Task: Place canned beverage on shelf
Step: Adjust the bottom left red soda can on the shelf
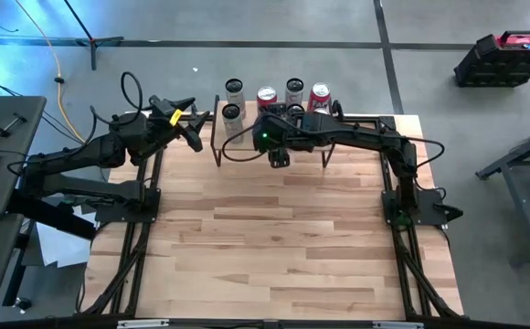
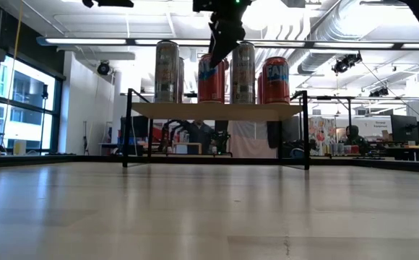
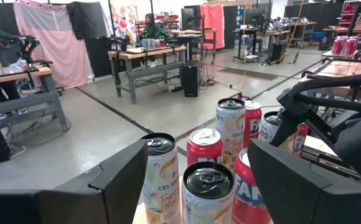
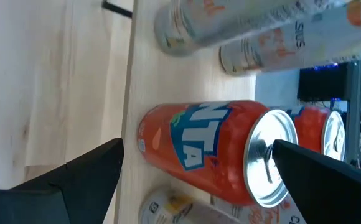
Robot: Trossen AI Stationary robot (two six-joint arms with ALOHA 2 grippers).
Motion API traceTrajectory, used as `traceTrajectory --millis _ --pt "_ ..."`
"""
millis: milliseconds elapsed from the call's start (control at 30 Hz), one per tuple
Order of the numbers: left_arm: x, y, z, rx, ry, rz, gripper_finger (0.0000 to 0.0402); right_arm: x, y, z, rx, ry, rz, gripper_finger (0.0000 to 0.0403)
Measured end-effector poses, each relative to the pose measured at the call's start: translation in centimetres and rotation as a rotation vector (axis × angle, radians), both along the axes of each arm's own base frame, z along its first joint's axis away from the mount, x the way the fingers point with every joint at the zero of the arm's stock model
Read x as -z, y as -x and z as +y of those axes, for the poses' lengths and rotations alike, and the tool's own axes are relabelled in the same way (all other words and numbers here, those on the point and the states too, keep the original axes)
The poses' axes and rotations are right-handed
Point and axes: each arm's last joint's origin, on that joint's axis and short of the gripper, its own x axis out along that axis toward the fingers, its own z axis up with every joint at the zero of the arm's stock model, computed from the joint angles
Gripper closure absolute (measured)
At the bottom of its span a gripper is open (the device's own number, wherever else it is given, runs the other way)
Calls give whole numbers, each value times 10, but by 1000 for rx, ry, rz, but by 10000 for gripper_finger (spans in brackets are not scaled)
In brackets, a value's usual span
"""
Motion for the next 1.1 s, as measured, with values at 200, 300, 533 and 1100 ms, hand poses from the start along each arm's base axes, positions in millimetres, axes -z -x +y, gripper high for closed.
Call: traceTrajectory --millis 200,300,533,1100 --pt "0 0 0 0 0 0 135 -2 -2 0 -22 17 -12 7" --pt "0 0 0 0 0 0 135 -2 -2 3 -19 61 4 7" --pt "0 0 0 0 0 0 135 3 4 12 38 15 54 7" --pt "0 0 0 0 0 0 135 2 4 8 79 48 33 7"
